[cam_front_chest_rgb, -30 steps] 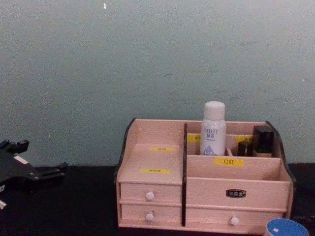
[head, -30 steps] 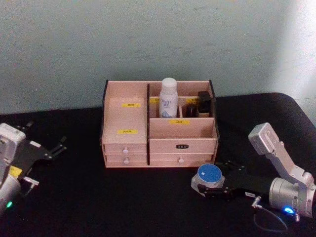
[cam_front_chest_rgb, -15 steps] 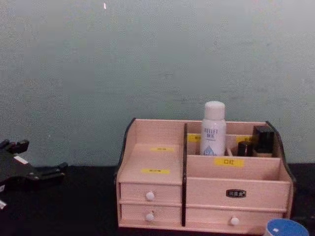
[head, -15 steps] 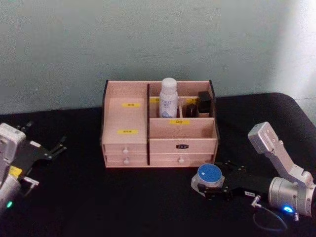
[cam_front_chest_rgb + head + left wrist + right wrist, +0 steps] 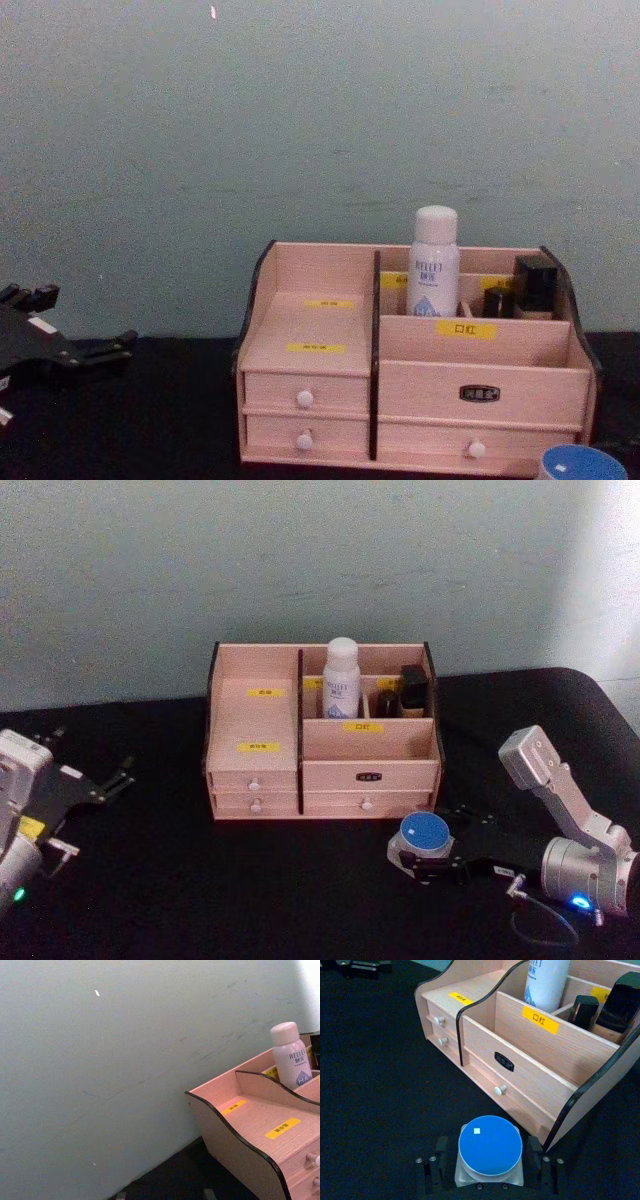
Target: Pick up the facial cleanser and watermelon frost from the table and place them into the tiered storage box.
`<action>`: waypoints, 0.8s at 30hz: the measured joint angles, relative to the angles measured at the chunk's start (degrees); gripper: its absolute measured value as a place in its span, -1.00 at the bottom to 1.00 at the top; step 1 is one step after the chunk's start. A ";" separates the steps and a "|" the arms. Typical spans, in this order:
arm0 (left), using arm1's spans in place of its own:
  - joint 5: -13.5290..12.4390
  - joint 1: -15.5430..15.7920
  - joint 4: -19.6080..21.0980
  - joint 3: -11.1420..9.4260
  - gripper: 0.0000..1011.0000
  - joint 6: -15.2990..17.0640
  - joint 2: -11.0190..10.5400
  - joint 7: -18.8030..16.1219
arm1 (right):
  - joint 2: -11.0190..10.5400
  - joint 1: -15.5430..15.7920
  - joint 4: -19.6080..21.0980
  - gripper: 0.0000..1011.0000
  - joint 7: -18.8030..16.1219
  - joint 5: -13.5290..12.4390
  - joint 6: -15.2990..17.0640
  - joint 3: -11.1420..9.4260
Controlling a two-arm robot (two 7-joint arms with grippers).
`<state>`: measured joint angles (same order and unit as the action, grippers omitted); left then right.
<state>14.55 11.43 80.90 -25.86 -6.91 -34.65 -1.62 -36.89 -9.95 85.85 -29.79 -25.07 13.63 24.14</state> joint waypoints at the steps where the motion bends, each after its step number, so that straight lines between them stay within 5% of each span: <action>1: 0.00 0.00 0.00 0.00 0.98 0.00 0.00 0.00 | 0.06 -0.07 -0.08 0.98 0.07 0.03 0.03 0.04; 24: 0.00 0.00 0.00 0.00 0.98 0.00 0.00 0.00 | 0.48 -0.44 -0.52 0.98 0.61 0.45 0.77 0.11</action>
<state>14.55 11.43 80.90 -25.86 -6.91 -34.64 -1.62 -36.41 -10.39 85.32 -29.18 -24.63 14.41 24.26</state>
